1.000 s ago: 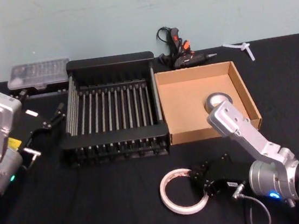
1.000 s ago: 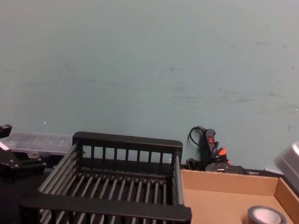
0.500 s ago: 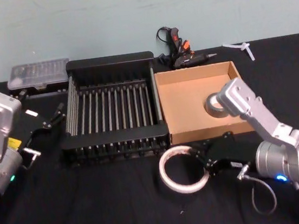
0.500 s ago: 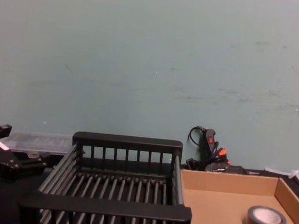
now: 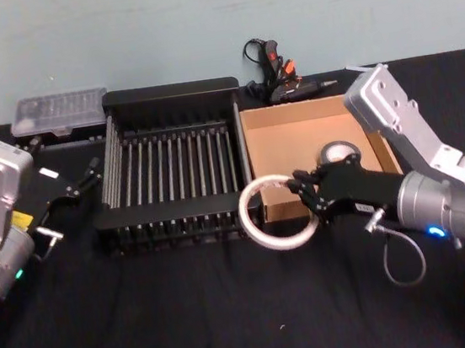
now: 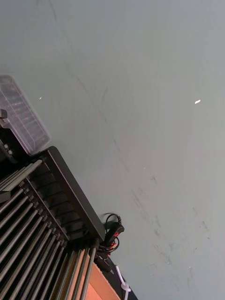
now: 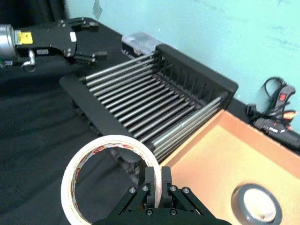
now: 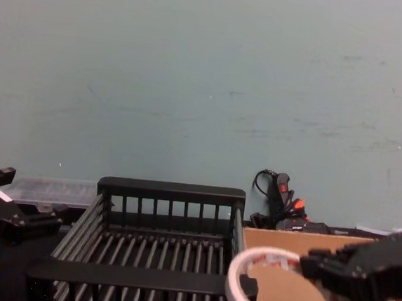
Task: Pick up the white tape and place it into the black box , Pick up the silver tape and place it into the brown box.
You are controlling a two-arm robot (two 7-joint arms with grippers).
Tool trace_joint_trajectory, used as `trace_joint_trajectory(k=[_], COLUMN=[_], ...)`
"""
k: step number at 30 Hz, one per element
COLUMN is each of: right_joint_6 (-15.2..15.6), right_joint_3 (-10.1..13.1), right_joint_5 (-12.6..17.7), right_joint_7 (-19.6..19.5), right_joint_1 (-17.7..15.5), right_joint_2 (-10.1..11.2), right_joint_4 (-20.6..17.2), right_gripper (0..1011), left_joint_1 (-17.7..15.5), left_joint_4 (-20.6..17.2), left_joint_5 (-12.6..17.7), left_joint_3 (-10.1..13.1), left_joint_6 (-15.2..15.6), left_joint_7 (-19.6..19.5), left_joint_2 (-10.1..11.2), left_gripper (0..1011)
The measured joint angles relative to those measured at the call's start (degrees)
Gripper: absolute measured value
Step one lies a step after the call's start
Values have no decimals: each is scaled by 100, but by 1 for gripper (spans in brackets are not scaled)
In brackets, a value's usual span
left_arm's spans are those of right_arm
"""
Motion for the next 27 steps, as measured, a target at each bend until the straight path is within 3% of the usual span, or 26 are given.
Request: trace_joint_trajectory(k=[10,27], right_joint_6=[-102,-625], right_joint_3=[-157,-654], right_joint_5=[-9,-457], right_joint_7=[15,9], right_joint_1=[579,1700], right_joint_2=[-175,-834], right_joint_4=[388,1676], right_gripper=[90,90], left_joint_1=[0,0], left_joint_4=[0,0], left_joint_5=[0,0], left_joint_3=[0,0], left_joint_6=[0,0], left_joint_7=[0,0], left_joint_2=[0,0], left_gripper=[1001,1001])
